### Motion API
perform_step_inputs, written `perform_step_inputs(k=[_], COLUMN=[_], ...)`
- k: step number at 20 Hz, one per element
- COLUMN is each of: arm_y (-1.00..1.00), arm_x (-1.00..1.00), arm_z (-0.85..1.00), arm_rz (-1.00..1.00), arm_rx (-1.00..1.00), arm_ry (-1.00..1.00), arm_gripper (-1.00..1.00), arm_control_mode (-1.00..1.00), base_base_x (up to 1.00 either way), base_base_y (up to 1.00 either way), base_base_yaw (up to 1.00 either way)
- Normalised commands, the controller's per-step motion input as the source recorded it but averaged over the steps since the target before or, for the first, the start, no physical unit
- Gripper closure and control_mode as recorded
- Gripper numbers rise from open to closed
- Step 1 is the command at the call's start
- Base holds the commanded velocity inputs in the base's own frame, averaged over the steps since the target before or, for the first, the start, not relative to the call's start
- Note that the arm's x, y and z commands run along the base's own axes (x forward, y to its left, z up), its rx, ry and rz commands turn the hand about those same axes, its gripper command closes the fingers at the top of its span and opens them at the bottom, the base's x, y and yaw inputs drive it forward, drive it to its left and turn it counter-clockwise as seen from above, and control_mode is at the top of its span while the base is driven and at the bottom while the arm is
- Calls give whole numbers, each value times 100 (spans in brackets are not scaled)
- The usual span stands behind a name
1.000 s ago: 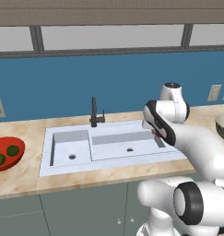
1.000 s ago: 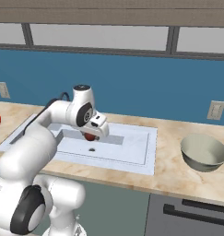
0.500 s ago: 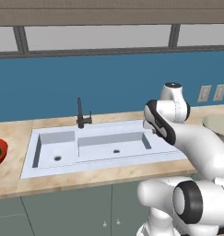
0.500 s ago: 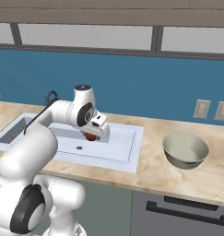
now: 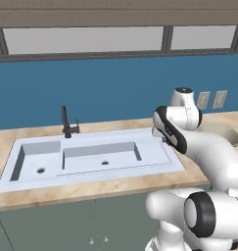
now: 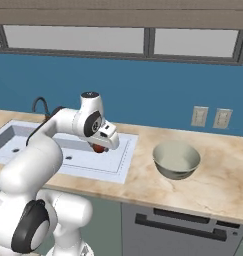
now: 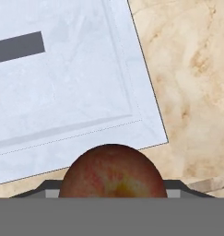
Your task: Pick the limes from the cabinet and place them in one bowl. Pick the apple from the sink and place it in the other bowl.
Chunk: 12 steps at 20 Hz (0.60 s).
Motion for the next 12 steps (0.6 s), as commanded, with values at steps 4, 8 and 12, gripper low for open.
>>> perform_step_inputs(k=[4, 8, 12], arm_y=[0, 0, 0], arm_x=[0, 0, 0], arm_z=[0, 0, 0], arm_rz=[0, 0, 0], arm_rx=[0, 0, 0], arm_ry=[0, 0, 0], arm_gripper=[100, 100, 100], arm_control_mode=[100, 100, 100], base_base_x=[0, 0, 0], base_base_y=[-48, -41, -37], base_base_yaw=[0, 0, 0])
